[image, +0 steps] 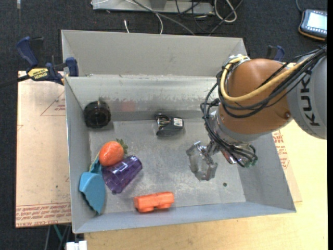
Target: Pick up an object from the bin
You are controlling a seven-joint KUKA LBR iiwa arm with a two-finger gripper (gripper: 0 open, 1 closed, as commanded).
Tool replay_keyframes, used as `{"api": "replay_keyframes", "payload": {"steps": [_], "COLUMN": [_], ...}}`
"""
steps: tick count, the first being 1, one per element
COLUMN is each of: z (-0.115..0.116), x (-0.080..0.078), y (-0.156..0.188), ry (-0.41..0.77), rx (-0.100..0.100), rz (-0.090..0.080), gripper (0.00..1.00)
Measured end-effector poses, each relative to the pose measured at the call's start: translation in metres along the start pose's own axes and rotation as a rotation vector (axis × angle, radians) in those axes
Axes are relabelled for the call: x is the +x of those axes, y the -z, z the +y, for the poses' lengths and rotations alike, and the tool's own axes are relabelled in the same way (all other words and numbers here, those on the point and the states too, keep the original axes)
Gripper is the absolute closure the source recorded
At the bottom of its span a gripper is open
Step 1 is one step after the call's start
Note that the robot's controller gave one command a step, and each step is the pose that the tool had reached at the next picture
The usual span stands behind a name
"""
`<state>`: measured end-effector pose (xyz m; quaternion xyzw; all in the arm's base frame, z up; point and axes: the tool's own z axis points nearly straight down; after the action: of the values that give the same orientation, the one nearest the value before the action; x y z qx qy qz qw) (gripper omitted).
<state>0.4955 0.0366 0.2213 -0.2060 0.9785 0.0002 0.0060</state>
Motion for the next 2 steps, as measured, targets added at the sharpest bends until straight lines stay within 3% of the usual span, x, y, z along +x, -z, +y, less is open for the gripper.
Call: {"api": "replay_keyframes", "payload": {"steps": [1, 2], "z": [0.0515, 0.0506], "x": [-0.0130, -0.0131], "y": [-0.0393, -0.0390], "ry": [0.005, 0.004], "rx": [-0.006, -0.005], "rz": [0.013, 0.012], "gripper": [0.00, 0.00]}}
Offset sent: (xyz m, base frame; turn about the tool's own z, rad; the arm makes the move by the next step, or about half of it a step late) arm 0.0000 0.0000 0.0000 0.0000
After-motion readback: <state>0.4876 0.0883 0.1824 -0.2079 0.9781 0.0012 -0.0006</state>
